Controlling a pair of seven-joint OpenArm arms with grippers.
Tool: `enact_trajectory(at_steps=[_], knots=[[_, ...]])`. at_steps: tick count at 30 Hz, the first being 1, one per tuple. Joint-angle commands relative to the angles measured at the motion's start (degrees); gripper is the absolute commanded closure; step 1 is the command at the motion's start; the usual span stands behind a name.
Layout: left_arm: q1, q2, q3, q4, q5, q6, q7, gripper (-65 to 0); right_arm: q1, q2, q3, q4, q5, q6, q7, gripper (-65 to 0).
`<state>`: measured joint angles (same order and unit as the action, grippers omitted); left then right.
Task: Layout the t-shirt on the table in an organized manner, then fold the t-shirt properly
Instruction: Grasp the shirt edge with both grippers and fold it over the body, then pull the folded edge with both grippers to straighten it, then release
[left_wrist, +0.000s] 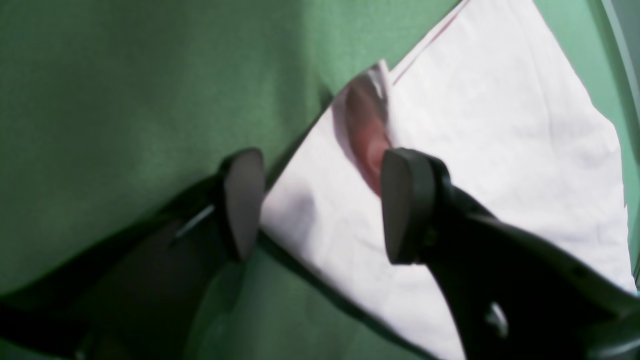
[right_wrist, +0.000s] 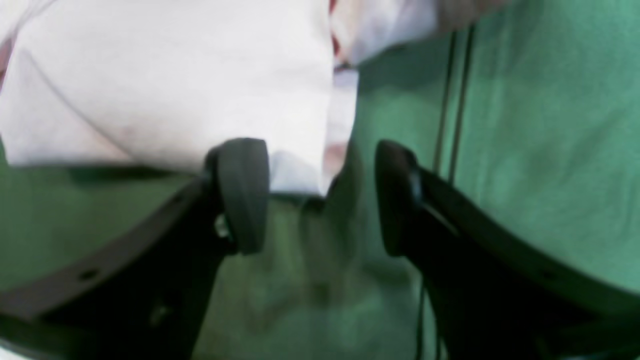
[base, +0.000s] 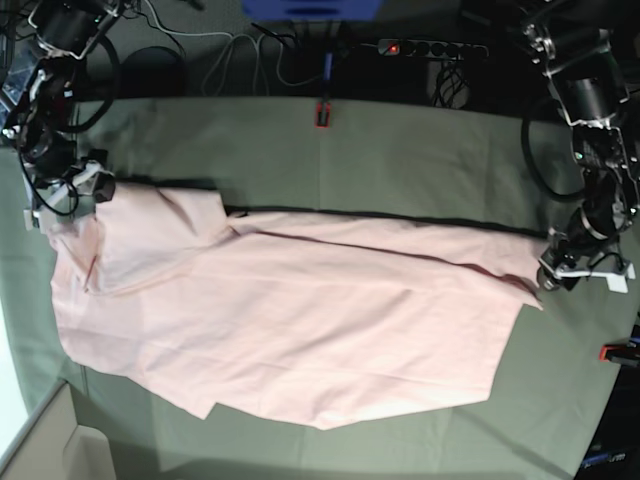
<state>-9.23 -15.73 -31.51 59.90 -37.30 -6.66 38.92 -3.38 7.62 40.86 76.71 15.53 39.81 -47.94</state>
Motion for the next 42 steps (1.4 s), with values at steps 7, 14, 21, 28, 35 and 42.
enact_trajectory(at_steps=[7,14,21,28,35,42], knots=[[-0.3,-1.1,-0.2,1.0,-0.6,-0.5,-0.8,-35.3,0.2,-0.4,-4.9,0.9,1.1,0.2,0.8,-30.2],[-0.2,-1.2,-0.3,1.0,-0.6,-0.5,-0.7,-35.3,0.2,-0.4,-8.4,1.5,1.1,0.2,0.3,0.0],[0.8,-1.0,-3.4,1.2,-0.6,-0.5,-0.3,-35.6,-2.7,-0.2,-7.9,15.7,1.3,0.2,0.1,0.0],[1.0,-1.1,-4.5,1.1,-0.3,-0.5,-0.3,-35.6,3.4,0.1,-7.1,23.7,1.1,0.2,-6.9,0.0],[1.7,-0.8,-4.3,1.1,-0.1,-0.5,-0.3,-35.6,15.0,3.3,-7.6,11.2,1.0,0.2,-7.3,0.0],[1.8,-0.7,-4.2,1.1,0.0,-0.5,-0.2,-35.6,25.8,7.6,-7.6,-3.4,1.1,0.2,-7.0,0.0]])
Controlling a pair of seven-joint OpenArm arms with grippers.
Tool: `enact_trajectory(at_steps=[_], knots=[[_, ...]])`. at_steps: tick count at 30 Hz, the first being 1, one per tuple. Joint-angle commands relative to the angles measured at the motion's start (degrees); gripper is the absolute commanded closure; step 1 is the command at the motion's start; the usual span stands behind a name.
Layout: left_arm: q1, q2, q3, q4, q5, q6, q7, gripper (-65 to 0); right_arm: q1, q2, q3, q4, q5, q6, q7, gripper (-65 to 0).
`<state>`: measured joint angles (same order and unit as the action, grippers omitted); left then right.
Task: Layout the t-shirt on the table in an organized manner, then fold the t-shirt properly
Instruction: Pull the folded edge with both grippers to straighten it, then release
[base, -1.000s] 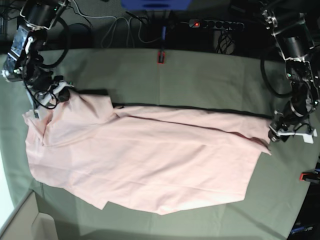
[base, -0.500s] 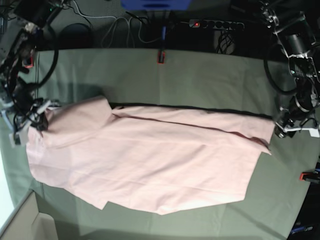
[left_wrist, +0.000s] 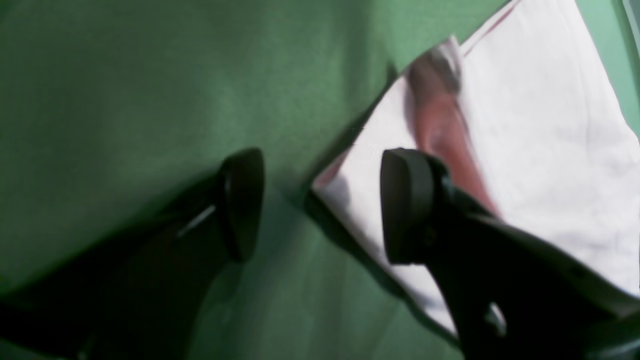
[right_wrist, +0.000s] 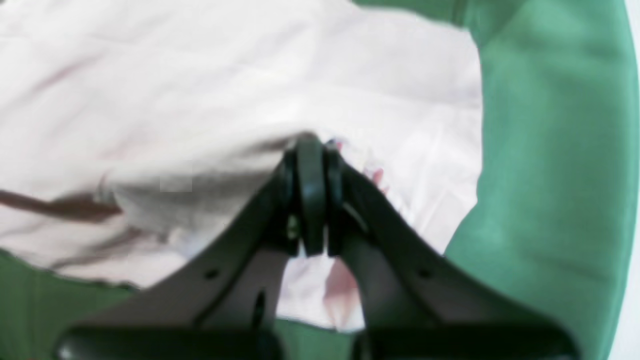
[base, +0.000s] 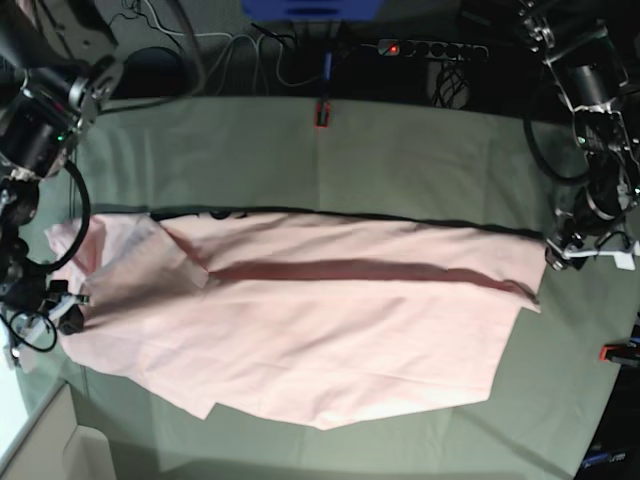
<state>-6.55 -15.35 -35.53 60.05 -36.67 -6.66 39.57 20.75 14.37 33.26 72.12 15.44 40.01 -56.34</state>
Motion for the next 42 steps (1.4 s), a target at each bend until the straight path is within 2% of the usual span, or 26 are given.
enact_trajectory(at_steps=[1,5,8,13,16,21,25,31,33,35,39,42], knots=[[-0.7,-1.0,-0.2,0.9,-0.7,-0.5,-0.8,-35.6,2.5,1.3,0.0,-0.2,1.2,0.0,1.8,0.0],[-0.3,-1.0,-0.2,0.9,-0.7,-0.5,-0.8,-35.7,3.3,2.1,0.0,-4.5,1.2,0.0,2.4,-1.6],[-0.2,-1.0,-0.1,0.8,-0.7,-0.5,-0.8,-35.7,1.5,2.1,0.0,-5.3,1.2,0.0,2.4,-11.8],[-0.3,0.1,-0.1,0.8,-0.6,-0.5,-0.8,-35.8,-1.5,2.1,0.6,-4.9,1.3,0.0,2.4,-33.1],[-0.5,0.3,-0.1,0.8,-0.6,-0.5,-0.8,-35.8,-4.4,2.1,1.3,-2.9,1.4,0.0,2.4,-39.1],[-0.8,1.2,4.2,0.8,-0.6,-0.5,-1.6,-35.8,-9.9,0.0,3.4,4.9,1.4,0.0,2.4,-39.6],[-1.9,1.4,5.2,0.2,-0.5,-0.3,-1.6,-35.3,-13.6,-0.3,3.4,9.3,1.4,0.0,2.4,-39.8],[-7.0,1.0,5.2,-13.9,-0.6,-0.4,-1.6,-34.1,-15.2,0.8,3.5,9.2,1.1,0.0,4.3,-39.9],[-8.4,1.0,5.2,-16.8,-0.6,-0.4,-1.6,-29.4,-15.6,1.1,3.4,9.2,1.1,0.0,7.2,-39.9],[-8.8,1.0,5.2,-17.5,-0.6,-0.4,-1.6,-21.5,-15.8,1.1,3.4,8.3,1.1,0.0,9.7,-39.9],[-8.9,1.3,5.3,-17.5,-0.6,-0.4,-1.5,-0.4,-15.2,3.3,3.4,0.0,1.1,0.0,13.1,-39.9],[-8.7,1.1,5.3,-17.6,-0.6,-0.4,-1.4,-1.1,-13.6,4.5,3.3,-6.3,1.1,0.0,15.7,-39.9]])
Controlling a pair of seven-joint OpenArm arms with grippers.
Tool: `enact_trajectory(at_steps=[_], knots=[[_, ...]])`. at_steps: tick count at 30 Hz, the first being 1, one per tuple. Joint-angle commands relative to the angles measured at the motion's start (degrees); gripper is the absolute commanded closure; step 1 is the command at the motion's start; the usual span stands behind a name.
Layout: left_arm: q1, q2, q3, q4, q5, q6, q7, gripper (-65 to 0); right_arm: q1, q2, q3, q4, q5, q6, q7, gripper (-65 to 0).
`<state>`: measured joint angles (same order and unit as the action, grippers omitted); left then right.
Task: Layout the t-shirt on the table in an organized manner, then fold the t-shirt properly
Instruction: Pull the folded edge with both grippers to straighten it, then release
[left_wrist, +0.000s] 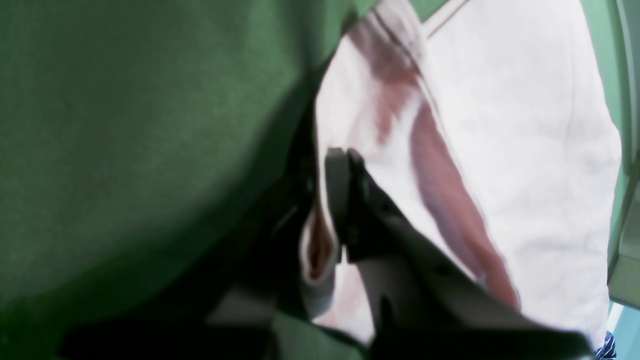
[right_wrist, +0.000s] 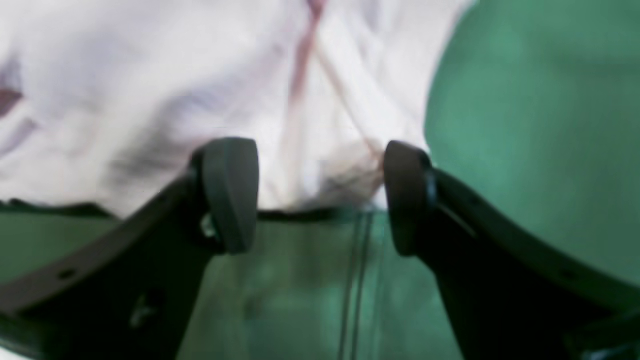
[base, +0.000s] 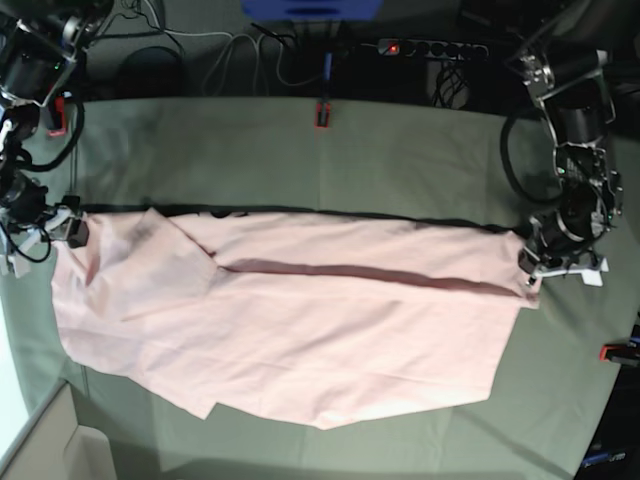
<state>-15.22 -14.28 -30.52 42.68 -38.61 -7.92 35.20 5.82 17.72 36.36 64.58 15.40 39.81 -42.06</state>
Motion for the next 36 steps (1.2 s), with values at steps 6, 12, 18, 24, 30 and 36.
enact_trajectory(at_steps=[6,12,18,24,30,36], knots=[[0.8,-1.1,0.3,-0.1,1.4,0.8,3.2,-0.1,1.8,2.5,-0.2,-8.3,1.2,0.2,8.2,-39.7],[1.0,-1.6,0.3,-0.1,1.4,0.8,3.4,-0.1,1.7,2.5,-0.3,-14.2,1.2,0.2,12.9,-39.1],[1.1,-1.6,0.3,0.1,0.8,0.7,3.6,-0.1,1.2,2.5,-0.3,-14.6,1.2,0.2,13.4,-13.6],[5.2,-1.6,0.1,10.5,0.8,0.7,5.0,-0.1,-2.5,2.4,-0.2,-8.8,1.3,0.2,13.1,0.0],[9.4,-1.8,-2.5,19.7,0.7,0.7,10.0,-0.1,-10.0,0.6,0.6,6.4,1.3,0.2,11.9,0.0],[13.9,-1.8,-9.1,26.6,0.7,0.7,13.5,-0.1,-17.6,-2.5,4.0,19.2,1.4,0.2,8.8,0.0]])
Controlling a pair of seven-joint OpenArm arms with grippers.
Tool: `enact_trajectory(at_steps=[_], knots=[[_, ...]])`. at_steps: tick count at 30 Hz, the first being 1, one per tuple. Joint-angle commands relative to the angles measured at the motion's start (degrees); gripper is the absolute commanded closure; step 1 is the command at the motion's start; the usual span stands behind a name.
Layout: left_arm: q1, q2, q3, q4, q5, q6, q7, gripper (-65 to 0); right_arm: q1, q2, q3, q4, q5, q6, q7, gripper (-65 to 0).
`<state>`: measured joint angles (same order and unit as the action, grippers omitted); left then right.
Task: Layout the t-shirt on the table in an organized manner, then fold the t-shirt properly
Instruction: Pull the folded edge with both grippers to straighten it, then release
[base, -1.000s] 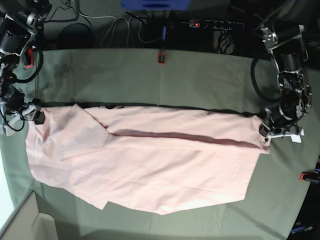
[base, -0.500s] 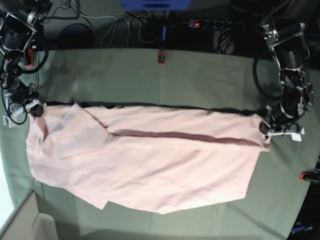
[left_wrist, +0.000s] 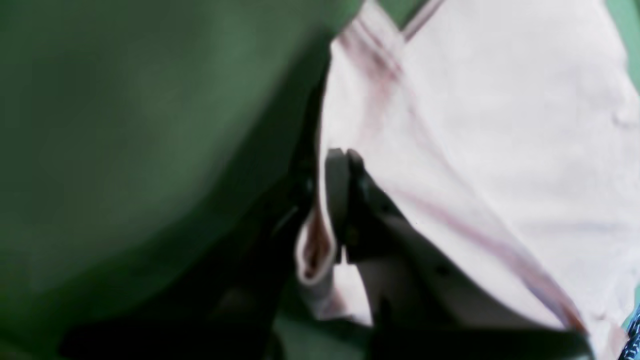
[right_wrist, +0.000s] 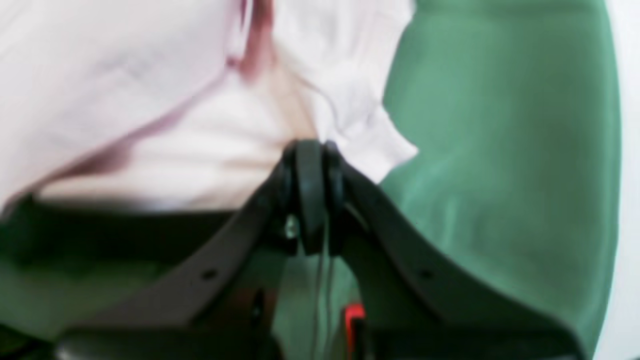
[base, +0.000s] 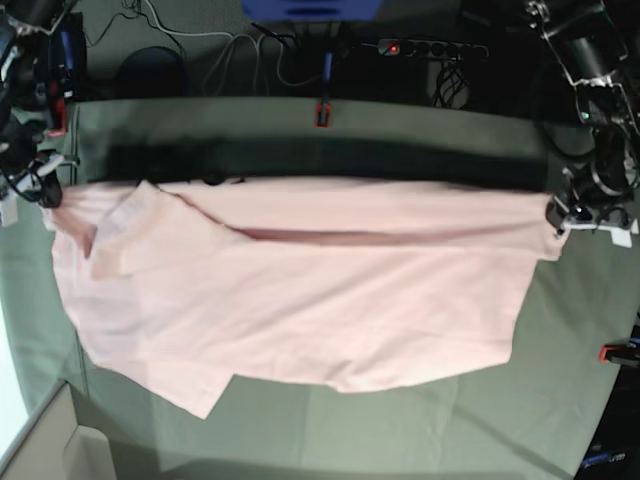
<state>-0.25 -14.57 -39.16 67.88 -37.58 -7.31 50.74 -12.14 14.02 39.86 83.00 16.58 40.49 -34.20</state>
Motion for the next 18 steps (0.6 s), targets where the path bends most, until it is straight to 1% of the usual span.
enact_trajectory(at_steps=[1,5,8,12,18], knots=[[-0.4,-1.5,-1.7,2.5,-0.4,0.1,-0.9,-0.1,-0.9,0.4,1.3,2.4,0.3,-0.5,0.8,0.0],[2.4,-1.5,-5.4,6.8,-0.4,0.1,2.8,-0.1,-6.1,-3.2,3.4,7.4,0.2,-0.5,-1.0,0.0],[4.8,-1.3,-7.2,9.0,-0.4,0.1,3.7,-0.1,-9.8,-4.7,3.5,8.6,0.2,-0.5,-0.7,0.0],[7.9,-1.1,-7.6,9.8,-0.4,0.1,3.1,-0.1,-12.6,-4.7,3.5,7.9,0.1,-0.5,-0.7,0.0],[9.8,-0.7,-7.6,9.4,-0.4,0.1,3.0,-0.1,-12.9,-4.2,3.6,5.0,0.1,-0.5,-0.7,0.0]])
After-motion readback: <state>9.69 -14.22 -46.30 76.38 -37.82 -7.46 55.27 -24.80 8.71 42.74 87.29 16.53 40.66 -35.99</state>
